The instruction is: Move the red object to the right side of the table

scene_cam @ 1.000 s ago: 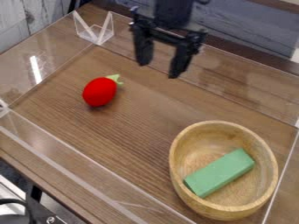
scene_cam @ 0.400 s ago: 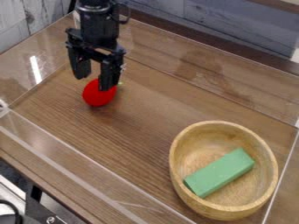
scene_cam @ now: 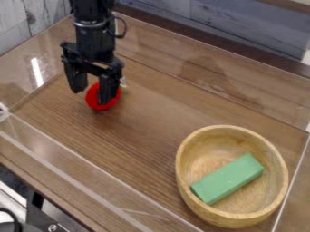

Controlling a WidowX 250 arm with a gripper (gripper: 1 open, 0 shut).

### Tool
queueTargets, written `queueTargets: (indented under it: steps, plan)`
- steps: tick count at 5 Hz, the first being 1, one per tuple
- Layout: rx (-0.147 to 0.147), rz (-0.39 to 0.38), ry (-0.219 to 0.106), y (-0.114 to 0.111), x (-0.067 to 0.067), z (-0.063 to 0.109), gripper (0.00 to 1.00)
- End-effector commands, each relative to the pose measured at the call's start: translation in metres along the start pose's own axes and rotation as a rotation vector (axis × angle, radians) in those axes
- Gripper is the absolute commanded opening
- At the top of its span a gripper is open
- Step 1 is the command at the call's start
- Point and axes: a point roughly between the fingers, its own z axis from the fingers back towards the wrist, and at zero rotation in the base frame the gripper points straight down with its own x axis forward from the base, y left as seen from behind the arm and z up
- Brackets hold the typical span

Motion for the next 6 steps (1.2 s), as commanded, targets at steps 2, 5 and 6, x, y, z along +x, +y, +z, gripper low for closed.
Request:
queueTargets:
  steps: [2,5,6]
  plan:
    - [0.012,-0.081,-0.026,0.013,0.016,0.012,1.00]
    - [-0.009,0.032,0.002,0.023,0.011,0.016,1.00]
    - [-0.013,0.014,0.010,0.021,0.015,0.009,1.00]
